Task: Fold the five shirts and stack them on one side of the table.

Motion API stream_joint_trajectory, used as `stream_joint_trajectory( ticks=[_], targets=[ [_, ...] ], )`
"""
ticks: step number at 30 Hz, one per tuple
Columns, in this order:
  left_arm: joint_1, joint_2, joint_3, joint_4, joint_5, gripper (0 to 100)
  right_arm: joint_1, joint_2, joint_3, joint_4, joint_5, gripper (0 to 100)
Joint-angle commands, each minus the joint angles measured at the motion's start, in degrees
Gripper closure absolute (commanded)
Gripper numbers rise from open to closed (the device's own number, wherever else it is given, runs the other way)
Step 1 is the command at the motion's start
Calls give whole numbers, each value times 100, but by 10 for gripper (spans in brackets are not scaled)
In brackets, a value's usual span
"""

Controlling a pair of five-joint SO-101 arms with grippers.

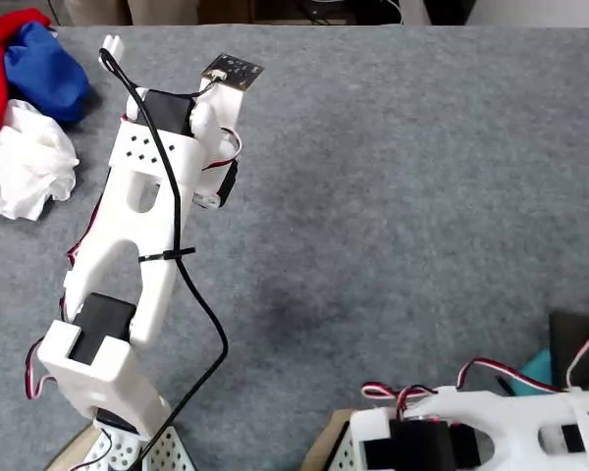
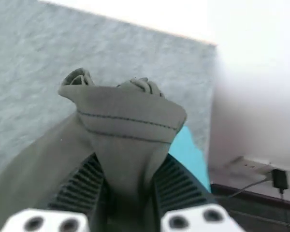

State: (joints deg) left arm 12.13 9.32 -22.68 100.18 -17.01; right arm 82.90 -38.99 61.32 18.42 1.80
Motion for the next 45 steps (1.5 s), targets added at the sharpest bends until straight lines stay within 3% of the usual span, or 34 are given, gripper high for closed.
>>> stream_joint_trajectory(
  ticks=[1,9,18,22,30,33,39,45],
  targets=[
    [70,-251,-44,53,35,981,242,13,4,-202,237,989],
    [79,-251,-44,53,44,981,330,22,110,-176,607,967],
    [79,-251,-44,53,53,981,356,-22,286,-202,607,525],
    [79,-251,-26,53,53,981,365,-22,259,-202,624,465],
    [79,-251,0,53,53,981,92,-470,224,-18,598,486],
    [79,-251,0,53,53,981,-330,-716,207,457,598,617],
    [26,-303,-62,53,246,981,-1596,-1446,180,1046,624,988],
    [-501,-303,-273,53,721,981,-3398,-2396,215,2075,598,984]
  ],
)
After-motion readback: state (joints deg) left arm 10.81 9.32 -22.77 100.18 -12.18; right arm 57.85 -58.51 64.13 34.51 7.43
